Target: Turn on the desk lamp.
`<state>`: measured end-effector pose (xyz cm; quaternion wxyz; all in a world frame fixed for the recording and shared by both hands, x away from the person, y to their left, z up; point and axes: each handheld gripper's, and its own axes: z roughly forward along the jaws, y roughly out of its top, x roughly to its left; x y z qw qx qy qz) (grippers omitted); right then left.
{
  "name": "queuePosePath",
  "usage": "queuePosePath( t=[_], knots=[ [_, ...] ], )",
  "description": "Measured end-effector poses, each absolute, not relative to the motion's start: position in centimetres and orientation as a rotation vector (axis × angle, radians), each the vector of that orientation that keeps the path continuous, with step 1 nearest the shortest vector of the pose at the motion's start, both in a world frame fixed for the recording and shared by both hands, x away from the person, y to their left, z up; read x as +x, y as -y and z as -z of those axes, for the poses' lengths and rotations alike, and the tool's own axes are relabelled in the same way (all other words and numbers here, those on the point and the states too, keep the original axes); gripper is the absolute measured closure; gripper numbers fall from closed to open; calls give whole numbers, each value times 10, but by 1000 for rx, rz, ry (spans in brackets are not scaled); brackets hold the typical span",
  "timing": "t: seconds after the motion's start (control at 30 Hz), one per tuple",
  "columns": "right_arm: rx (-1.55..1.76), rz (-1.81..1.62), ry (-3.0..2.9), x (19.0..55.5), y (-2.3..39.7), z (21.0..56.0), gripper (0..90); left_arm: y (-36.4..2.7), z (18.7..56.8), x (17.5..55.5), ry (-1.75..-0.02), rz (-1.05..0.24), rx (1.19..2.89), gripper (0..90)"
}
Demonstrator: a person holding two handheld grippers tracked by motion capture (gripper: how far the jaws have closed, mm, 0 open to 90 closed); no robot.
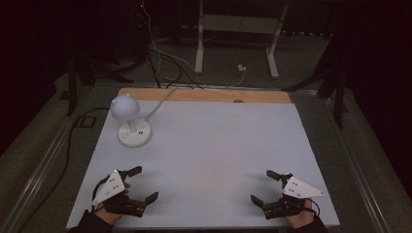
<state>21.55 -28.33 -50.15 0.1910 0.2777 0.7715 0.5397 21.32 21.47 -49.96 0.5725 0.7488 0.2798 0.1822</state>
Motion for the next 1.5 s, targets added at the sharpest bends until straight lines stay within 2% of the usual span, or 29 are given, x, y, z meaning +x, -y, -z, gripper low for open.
queuePosePath(
  t=[0.5, 1.5],
  knots=[
    [769, -1511, -2185, 215, 281, 502, 0, -213, 501, 212, -653, -439, 1799, 3],
    [795, -1517, -2191, 215, 280, 503, 0, -203, 500, 209, -582, -380, 1872, 3]
  ],
)
